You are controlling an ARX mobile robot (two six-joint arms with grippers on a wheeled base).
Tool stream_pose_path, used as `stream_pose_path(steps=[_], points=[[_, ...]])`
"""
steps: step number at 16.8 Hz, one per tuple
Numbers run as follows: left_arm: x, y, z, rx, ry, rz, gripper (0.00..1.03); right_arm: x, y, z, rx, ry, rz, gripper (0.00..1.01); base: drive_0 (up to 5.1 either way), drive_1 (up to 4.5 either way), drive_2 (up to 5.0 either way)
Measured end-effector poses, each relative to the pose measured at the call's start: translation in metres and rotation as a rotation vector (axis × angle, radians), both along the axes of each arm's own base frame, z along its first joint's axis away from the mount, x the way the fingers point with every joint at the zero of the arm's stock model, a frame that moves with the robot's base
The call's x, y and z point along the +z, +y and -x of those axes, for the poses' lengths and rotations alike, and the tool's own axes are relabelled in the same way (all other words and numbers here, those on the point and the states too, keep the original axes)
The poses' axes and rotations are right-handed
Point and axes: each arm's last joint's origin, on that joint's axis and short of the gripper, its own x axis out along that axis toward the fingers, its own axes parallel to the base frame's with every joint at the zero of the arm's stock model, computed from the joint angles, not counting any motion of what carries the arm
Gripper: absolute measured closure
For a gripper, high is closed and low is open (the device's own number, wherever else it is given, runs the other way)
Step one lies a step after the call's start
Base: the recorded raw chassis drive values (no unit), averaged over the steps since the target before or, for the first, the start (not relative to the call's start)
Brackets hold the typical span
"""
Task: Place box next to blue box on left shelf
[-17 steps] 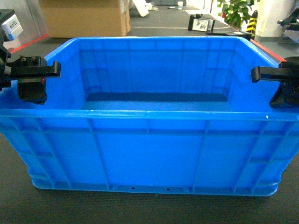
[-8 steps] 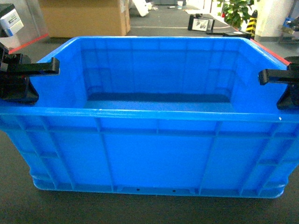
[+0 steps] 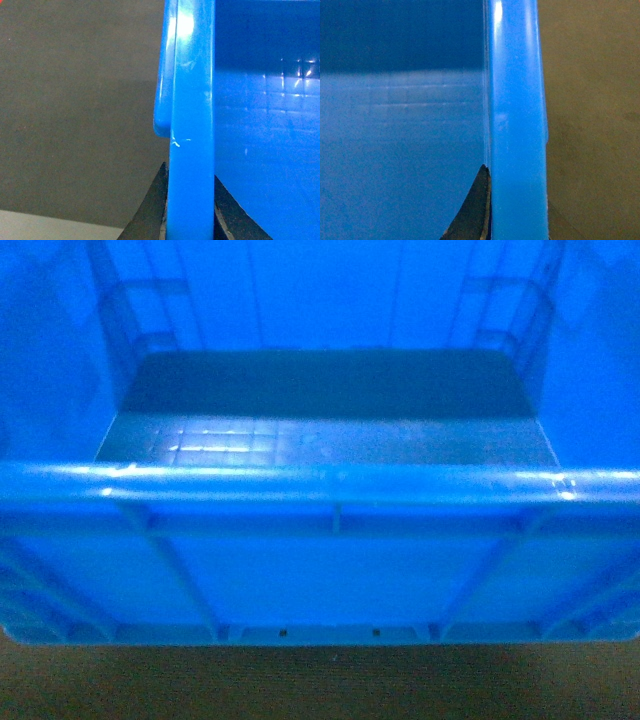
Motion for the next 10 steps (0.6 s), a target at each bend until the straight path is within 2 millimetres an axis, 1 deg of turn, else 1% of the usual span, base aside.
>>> stream_pose_path(steps=[2, 4, 5, 7, 8, 10], points=[[-0.010, -0.003, 0.024, 0.005, 0.014, -0.020, 0.94, -0.007, 0.003, 0.026, 0.006, -0.009, 0.027, 0.93, 0.0, 0.00, 0.0], [-0.014, -0.004, 0.046, 0.013, 0.016, -0.042, 0.94, -0.012, 0.004, 0.048, 0.009, -0.014, 0.040, 0.93, 0.0, 0.00, 0.0], [-0.012, -0.004, 0.056, 0.016, -0.007, -0.048, 0.94, -0.011, 0.004, 0.060, 0.009, -0.037, 0.042, 0.93, 0.0, 0.00, 0.0], [-0.003, -0.004, 0.068, 0.014, -0.053, -0.041, 0.94, -0.003, 0.002, 0.074, -0.005, -0.092, 0.032, 0.93, 0.0, 0.00, 0.0], [0.000, -0.005, 0.083, 0.011, -0.076, -0.041, 0.93, 0.003, -0.001, 0.087, -0.008, -0.120, 0.027, 0.93, 0.0, 0.00, 0.0], [-0.006, -0.010, 0.101, -0.004, -0.066, -0.075, 0.93, -0.007, -0.003, 0.110, -0.013, -0.102, 0.034, 0.93, 0.0, 0.00, 0.0]])
